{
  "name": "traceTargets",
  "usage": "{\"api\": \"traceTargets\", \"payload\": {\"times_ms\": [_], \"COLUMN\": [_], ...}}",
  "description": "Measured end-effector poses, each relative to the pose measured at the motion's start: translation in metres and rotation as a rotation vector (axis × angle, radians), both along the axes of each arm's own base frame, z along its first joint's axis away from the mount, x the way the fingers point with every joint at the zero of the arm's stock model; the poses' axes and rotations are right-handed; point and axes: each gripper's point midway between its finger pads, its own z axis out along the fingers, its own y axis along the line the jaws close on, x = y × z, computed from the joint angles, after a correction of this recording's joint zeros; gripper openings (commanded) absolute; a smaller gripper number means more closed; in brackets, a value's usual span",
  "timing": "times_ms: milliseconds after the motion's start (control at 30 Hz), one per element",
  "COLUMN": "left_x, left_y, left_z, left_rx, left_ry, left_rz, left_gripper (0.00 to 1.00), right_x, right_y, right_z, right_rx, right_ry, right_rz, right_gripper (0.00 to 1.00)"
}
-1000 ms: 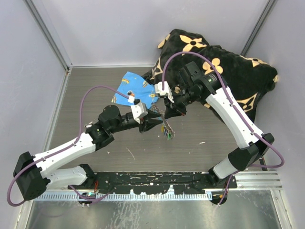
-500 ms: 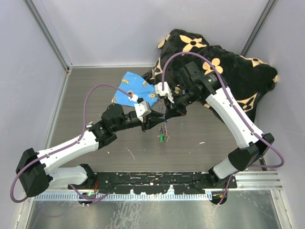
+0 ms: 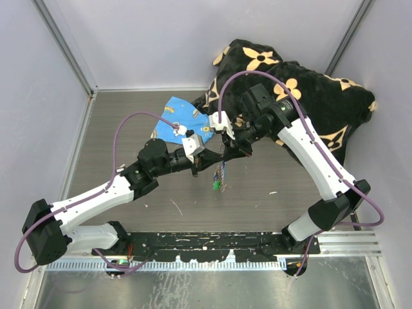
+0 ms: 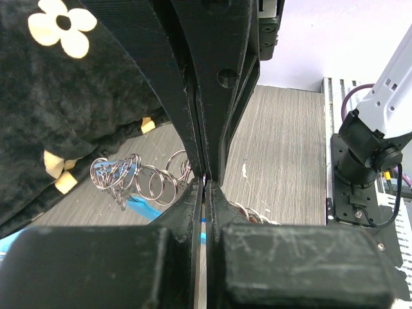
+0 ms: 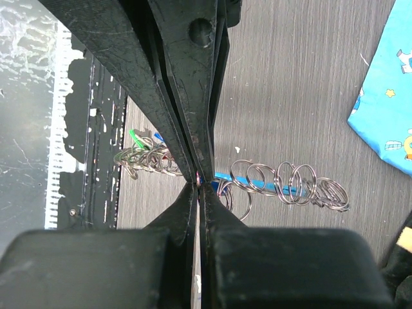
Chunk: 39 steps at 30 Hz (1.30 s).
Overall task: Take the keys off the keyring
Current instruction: Remove the key from the keyring.
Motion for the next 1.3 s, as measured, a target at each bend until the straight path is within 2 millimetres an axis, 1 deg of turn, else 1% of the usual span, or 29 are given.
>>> {"api": "traceTargets", "payload": {"times_ms": [200,333,467,633,733,933,1033,1133,1200,1300], "left_x": [0.001,-0.001,-0.002,-0.004,-0.004,-0.002,-0.001,-0.001,0.000,0.000], "left_y": [0.002,0.008,0.011,0.012,0.013,0.015,0.016,0.016,0.016,0.016], "left_z": [0.002,0.004,0.012,0.024,0.029,0.042,0.046,0.043,0.042,0.041], "left_rx": [-0.005,-0.020,-0.068,-0.142,-0.180,-0.250,-0.271,-0.275,-0.275,-0.275], "left_ry": [0.002,0.006,0.015,0.023,0.031,0.038,0.034,0.047,0.053,0.056], "left_rz": [0.014,0.034,0.046,0.050,0.054,0.071,0.078,0.081,0.084,0.084], "left_gripper": [0.00,0.00,0.00,0.00,0.00,0.00,0.00,0.00,0.00,0.00], "right_x": [0.000,0.002,0.003,0.006,0.010,0.009,0.004,-0.002,-0.003,-0.002], "right_y": [0.000,0.000,0.000,0.000,-0.004,-0.007,-0.006,-0.005,-0.004,-0.002], "right_z": [0.002,0.007,0.015,0.033,0.044,0.054,0.054,0.047,0.042,0.039], "right_rx": [0.014,0.059,0.105,0.177,0.223,0.274,0.295,0.307,0.312,0.326], "right_ry": [0.012,0.034,0.053,0.053,0.054,0.060,0.075,0.121,0.155,0.186], "right_rz": [-0.007,-0.013,-0.018,-0.023,-0.037,-0.041,-0.029,-0.031,-0.041,-0.051], "right_gripper": [0.24,0.34,0.39,0.43,0.44,0.44,0.42,0.41,0.41,0.40]}}
